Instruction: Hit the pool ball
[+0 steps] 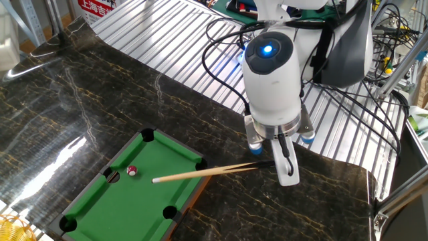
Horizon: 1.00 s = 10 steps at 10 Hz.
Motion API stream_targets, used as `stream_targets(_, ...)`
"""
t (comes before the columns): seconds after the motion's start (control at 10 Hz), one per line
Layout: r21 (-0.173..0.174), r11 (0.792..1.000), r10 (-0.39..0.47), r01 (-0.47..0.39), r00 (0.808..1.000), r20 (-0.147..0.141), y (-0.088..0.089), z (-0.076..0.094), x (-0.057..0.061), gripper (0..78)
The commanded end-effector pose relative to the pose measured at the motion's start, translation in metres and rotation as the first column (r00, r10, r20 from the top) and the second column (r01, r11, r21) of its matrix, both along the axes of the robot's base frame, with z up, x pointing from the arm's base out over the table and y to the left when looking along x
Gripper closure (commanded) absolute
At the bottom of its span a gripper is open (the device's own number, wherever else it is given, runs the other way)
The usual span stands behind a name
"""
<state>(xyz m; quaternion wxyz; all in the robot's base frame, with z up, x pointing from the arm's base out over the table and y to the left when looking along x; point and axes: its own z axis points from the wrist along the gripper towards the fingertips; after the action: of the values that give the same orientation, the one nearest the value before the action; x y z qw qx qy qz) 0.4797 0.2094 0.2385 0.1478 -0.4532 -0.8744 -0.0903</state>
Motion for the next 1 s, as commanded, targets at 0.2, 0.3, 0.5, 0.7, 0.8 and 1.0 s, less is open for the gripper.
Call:
stream_targets(0.2, -0.066, 0.989, -0.130, 0.131, 0.991, 0.012, 0.019, -0.017, 0.009, 76.4)
stream_targets(0.3, -0.085, 0.990, -0.111, 0.112, 0.994, 0.012, 0.013, -0.020, 0.010, 76.4)
stream_targets(0.5, -0.097, 0.992, -0.084, 0.084, 0.996, 0.010, 0.009, -0.023, 0.011, 76.4)
stream_targets(0.7, -0.090, 0.995, -0.034, 0.035, 0.999, 0.013, -0.002, -0.030, 0.007, 76.4)
stream_targets(0.8, -0.087, 0.996, -0.015, 0.016, 1.000, 0.002, -0.003, -0.028, 0.006, 76.4)
stream_targets(1.0, -0.081, 0.994, 0.068, -0.069, 0.997, -0.021, -0.007, -0.024, 0.000, 76.4)
